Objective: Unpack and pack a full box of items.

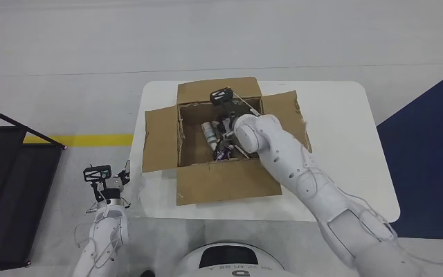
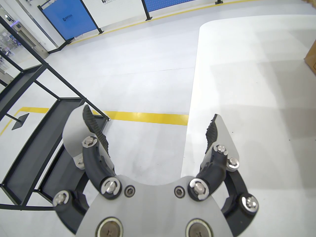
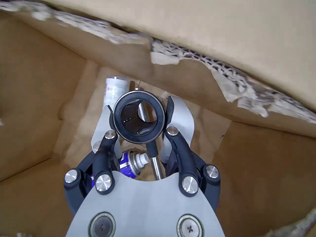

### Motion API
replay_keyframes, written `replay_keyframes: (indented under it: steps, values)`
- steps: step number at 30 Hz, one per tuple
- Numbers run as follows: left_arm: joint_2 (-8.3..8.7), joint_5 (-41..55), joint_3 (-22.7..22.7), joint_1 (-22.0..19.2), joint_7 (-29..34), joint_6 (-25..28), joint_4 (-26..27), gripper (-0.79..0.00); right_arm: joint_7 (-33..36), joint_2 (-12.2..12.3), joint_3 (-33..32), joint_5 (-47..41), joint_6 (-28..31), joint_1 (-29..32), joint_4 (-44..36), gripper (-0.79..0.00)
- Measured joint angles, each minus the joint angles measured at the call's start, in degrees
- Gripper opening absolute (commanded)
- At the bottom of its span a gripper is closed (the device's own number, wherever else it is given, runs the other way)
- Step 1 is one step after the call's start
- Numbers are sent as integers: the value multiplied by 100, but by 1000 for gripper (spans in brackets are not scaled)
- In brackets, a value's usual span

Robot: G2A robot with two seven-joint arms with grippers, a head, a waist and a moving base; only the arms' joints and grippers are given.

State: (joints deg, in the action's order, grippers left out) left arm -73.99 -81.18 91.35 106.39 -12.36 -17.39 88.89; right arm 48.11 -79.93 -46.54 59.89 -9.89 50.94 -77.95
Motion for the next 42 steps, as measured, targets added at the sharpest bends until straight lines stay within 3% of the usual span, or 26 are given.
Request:
replay_keyframes:
  steps: [6,12,17,22,26,32,42]
  values:
    - [0,0,0,0,0,0,0,0,-267,332,-824,685,167,1115,-1809,-785]
    - [0,0,0,0,0,0,0,0,-1060,604,-2035,992,289,2580,-3471,-785]
    - [0,0,0,0,0,0,0,0,-1624,735,-3321,994,-129,3961,-4590,-785]
    - [0,0,0,0,0,0,0,0,-2443,742,-4473,455,-603,5428,-5247,-785]
    - [0,0,0,0,0,0,0,0,-3029,697,-5288,-474,-717,6292,-5066,-785]
    - [0,0,0,0,0,0,0,0,-3100,672,-5781,-1471,-375,6387,-4176,-785]
    - [0,0,0,0,0,0,0,0,-2400,669,-5223,-1158,-893,5631,-3157,-785]
